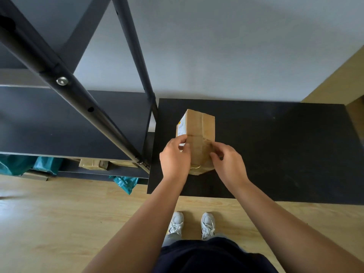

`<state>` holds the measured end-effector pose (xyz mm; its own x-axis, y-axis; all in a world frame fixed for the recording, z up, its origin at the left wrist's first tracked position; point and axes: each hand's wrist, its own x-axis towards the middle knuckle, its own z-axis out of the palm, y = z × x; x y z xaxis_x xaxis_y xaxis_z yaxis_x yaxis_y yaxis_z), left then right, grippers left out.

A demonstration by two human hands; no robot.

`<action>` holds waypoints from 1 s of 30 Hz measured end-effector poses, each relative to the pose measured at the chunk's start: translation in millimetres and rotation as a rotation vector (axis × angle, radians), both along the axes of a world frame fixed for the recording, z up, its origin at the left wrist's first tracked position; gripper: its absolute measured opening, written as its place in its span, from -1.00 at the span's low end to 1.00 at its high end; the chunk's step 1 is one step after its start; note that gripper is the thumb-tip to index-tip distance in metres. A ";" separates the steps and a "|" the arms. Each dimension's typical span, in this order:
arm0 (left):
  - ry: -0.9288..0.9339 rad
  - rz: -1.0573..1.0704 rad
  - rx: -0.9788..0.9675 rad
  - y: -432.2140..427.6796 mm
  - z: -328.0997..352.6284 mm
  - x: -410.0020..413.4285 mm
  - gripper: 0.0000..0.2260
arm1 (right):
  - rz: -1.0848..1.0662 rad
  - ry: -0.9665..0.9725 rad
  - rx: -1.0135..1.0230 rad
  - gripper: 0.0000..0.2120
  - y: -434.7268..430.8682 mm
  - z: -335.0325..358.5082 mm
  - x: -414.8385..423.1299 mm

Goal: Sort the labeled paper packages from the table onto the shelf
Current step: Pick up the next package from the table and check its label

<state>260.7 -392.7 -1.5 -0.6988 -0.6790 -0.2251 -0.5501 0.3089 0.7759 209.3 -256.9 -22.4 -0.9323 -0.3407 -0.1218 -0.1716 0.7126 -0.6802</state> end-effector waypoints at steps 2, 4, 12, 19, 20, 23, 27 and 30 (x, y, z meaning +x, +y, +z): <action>0.007 -0.061 -0.030 -0.3 0.8 -1.0 -0.71 | -0.053 -0.141 -0.023 -0.65 0.5 -2.9 -3.9; -0.006 -0.144 -0.054 3.6 -1.8 -0.5 -0.70 | -0.084 -0.224 -0.006 -0.64 2.4 -8.9 -6.0; -0.069 -0.136 -0.046 6.1 -22.6 2.0 -0.61 | -0.113 -0.191 0.008 -0.64 18.0 -18.8 -7.7; -0.163 -0.153 0.077 5.0 -31.0 2.0 -0.50 | -0.183 -0.210 0.073 -0.61 22.4 -17.4 -11.8; -0.160 -0.158 0.099 6.3 -32.2 1.4 -0.49 | -0.191 -0.210 0.077 -0.60 24.1 -18.1 -11.6; -0.178 -0.151 0.117 8.9 -33.5 -0.9 -0.43 | -0.218 -0.218 0.070 -0.56 27.4 -19.3 -11.6; -0.201 -0.139 0.131 6.5 -32.1 -8.9 -0.44 | -0.218 -0.246 0.095 -0.51 27.0 -19.0 -14.7; -0.259 -0.164 0.176 2.8 -29.8 -18.1 -0.42 | -0.192 -0.324 0.147 -0.47 24.2 -14.6 -22.4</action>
